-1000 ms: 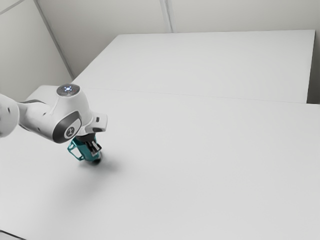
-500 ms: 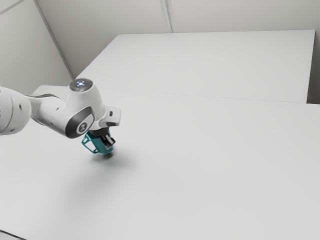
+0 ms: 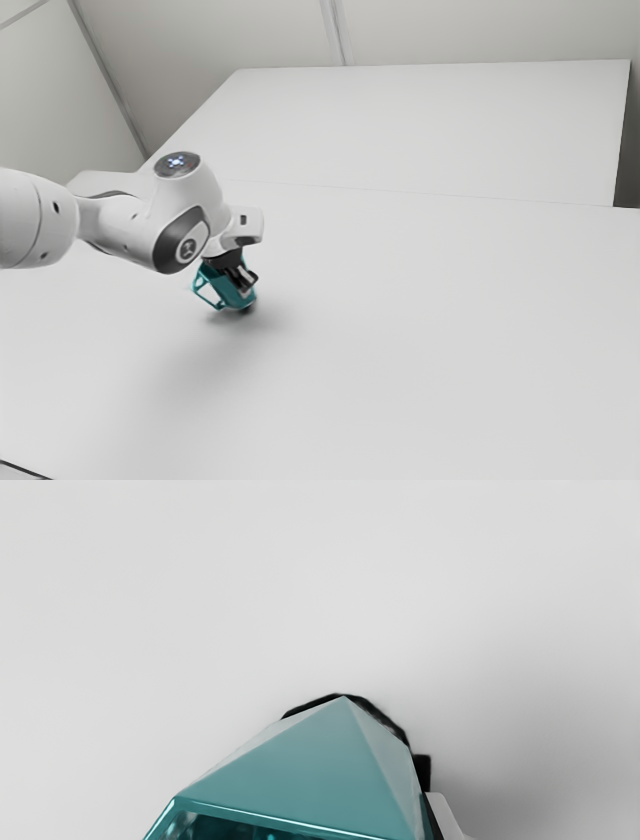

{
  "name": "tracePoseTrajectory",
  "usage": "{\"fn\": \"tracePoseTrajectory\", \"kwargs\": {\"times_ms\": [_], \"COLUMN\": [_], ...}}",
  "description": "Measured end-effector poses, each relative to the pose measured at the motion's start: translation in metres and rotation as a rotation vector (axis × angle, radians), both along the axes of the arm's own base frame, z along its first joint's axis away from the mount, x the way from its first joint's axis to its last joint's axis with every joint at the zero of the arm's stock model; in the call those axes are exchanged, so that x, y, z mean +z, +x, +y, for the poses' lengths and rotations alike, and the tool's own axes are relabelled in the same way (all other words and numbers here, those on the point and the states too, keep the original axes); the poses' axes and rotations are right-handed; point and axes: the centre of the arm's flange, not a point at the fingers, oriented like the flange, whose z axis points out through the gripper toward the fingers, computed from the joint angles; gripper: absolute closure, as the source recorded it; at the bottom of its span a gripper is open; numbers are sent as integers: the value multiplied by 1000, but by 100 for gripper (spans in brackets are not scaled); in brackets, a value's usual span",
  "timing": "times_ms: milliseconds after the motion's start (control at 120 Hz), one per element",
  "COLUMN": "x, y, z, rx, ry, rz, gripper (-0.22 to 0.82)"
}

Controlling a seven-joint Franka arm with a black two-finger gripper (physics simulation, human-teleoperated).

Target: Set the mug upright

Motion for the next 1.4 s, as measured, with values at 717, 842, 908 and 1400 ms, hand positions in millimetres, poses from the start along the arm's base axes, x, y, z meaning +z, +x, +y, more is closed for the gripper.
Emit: {"fn": "tracePoseTrajectory", "kwargs": {"times_ms": [717,842,908,1400], "x": [-2,-2,-3,-4], "y": [7,6,5,2], "z": [-32,-32,-33,-38], "rx": [-16,4,10,37], "ry": [-27,-43,-47,-59], "rz": [1,7,14,43], "gripper": [79,79,79,62]}}
